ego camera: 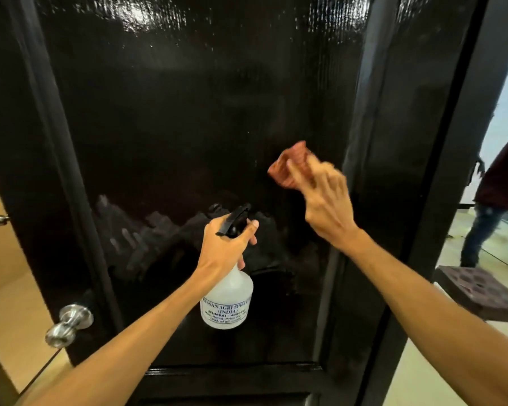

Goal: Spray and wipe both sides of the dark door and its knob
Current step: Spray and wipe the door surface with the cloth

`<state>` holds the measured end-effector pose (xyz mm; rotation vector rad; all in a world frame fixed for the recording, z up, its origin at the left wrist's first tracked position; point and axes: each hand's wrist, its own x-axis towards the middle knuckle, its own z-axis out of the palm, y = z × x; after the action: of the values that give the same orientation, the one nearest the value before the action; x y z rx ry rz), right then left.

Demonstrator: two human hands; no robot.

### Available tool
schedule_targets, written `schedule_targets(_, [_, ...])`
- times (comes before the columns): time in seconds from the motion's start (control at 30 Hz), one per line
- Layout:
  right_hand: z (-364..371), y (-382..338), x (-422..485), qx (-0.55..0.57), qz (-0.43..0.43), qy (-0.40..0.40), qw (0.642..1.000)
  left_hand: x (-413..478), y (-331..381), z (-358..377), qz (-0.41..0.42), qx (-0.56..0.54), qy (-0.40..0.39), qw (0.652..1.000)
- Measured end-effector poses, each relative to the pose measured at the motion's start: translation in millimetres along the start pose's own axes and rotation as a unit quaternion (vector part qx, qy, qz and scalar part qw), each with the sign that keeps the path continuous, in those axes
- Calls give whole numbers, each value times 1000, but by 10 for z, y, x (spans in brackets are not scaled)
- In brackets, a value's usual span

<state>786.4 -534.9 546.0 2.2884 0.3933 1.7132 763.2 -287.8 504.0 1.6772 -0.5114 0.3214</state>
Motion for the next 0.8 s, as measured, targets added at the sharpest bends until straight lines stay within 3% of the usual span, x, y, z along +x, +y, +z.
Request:
schedule_targets(0.07, [-38,180,62,2,118,30,993,-1,-12,135,-9,0,-14,1000])
schedule_targets(0.1, [-15,143,-20,0,134,35,990,-16,-32,182,-13,-4,-20,1000])
schedule_targets(0.3, [174,-291,-1105,26,40,-63,997,-121,-163,381,-49,-8,-27,998])
schedule_targets(0.37, [126,-140,-894,25,52,-34,998,-145,-192,396,-62,-12,-32,998])
schedule_targets(0.5, [29,-93,47,34,198,50,978,-122,-212,253,-64,-18,3,998])
schedule_targets(0.57, [78,-383,146,30,163,42,985,-136,-233,159,-40,-16,22,999])
schedule_targets(0.7, [209,-750,-235,4,-46,-48,998,-197,-278,-31,-21,2,58,998])
schedule_targets(0.8, [157,-708,138,10,-6,-8,1000,-240,-330,-310,-18,7,80,997])
